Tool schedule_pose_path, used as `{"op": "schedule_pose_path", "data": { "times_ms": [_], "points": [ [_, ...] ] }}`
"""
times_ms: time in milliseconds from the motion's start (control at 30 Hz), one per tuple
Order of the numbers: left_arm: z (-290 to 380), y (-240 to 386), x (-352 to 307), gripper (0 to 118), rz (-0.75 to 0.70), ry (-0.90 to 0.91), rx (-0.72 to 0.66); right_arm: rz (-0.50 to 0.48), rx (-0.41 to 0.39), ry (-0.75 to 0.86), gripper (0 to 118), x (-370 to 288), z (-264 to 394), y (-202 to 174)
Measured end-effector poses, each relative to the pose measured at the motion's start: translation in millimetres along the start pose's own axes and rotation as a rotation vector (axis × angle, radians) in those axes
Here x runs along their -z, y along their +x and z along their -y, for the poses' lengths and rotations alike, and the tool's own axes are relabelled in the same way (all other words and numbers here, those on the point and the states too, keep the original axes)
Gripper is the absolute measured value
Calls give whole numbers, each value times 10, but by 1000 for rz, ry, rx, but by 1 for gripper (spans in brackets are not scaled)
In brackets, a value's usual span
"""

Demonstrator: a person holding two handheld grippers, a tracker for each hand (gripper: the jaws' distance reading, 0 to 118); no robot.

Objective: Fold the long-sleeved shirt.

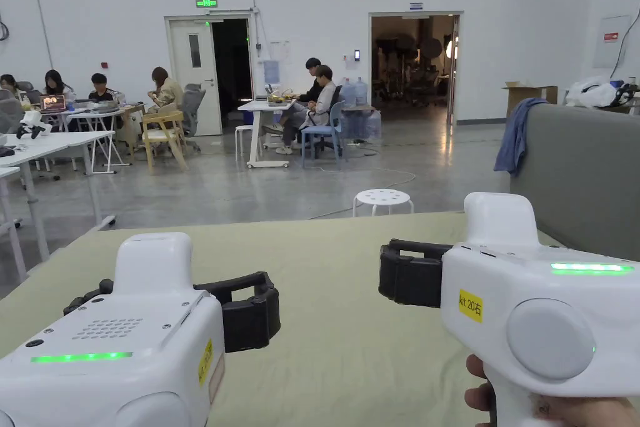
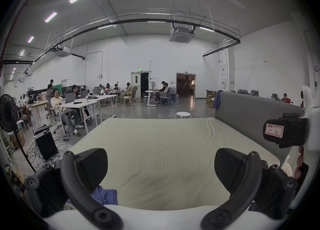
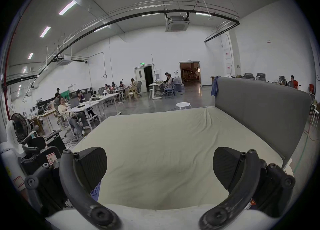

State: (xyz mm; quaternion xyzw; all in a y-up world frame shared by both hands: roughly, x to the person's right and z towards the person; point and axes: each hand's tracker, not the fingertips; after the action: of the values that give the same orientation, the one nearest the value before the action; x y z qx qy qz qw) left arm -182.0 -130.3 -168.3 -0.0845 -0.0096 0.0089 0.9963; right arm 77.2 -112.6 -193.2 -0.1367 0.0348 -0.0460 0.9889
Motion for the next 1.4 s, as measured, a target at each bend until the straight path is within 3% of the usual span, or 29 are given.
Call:
{"op": "schedule_pose_path", "data": {
  "times_ms": [400, 1400],
  "points": [
    [3, -4, -27, 118, 1, 2, -4, -3, 28, -3, 118, -17, -7, 42],
    [19, 16, -65, 118, 10, -6, 3, -9, 12, -6, 118, -45, 17, -9]
  ]
}}
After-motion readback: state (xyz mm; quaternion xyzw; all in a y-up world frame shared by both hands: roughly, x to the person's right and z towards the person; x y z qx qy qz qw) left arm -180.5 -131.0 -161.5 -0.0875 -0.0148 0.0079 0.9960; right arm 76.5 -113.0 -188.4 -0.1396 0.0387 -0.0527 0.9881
